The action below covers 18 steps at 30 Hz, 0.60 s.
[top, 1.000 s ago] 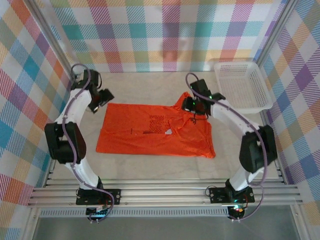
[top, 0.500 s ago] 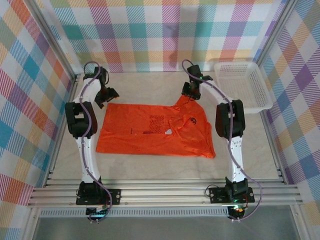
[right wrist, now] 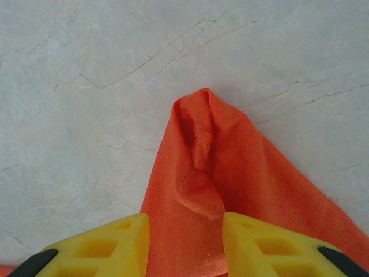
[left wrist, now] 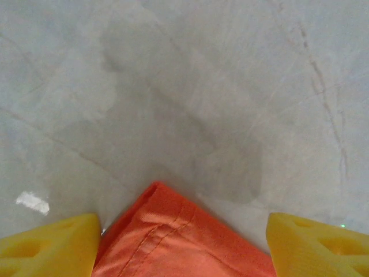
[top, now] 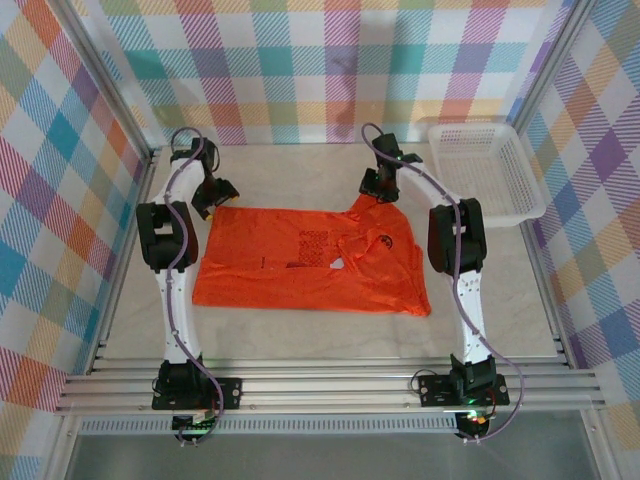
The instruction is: Fold the inside-out t-shirt
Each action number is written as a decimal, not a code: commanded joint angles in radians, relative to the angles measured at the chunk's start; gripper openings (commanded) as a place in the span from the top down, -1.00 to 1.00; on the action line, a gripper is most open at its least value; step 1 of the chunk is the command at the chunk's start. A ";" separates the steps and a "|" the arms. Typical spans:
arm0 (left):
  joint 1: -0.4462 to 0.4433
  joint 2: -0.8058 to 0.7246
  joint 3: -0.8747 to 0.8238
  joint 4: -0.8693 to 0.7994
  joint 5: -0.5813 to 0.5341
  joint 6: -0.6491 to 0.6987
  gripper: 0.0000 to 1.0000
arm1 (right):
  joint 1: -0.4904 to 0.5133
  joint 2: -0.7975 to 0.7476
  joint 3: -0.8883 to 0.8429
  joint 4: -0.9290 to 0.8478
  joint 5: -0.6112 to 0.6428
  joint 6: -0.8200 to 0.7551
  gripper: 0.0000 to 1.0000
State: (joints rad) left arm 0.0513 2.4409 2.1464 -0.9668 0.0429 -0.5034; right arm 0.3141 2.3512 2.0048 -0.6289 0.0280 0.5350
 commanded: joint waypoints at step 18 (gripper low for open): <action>0.016 0.041 0.013 -0.024 0.022 0.004 0.88 | 0.002 0.027 -0.065 0.021 -0.051 0.009 0.29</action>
State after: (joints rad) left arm 0.0784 2.4512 2.1571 -1.0336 0.0257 -0.5049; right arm 0.3141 2.3646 1.9564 -0.6216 -0.0017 0.5362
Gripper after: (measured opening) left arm 0.083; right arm 0.371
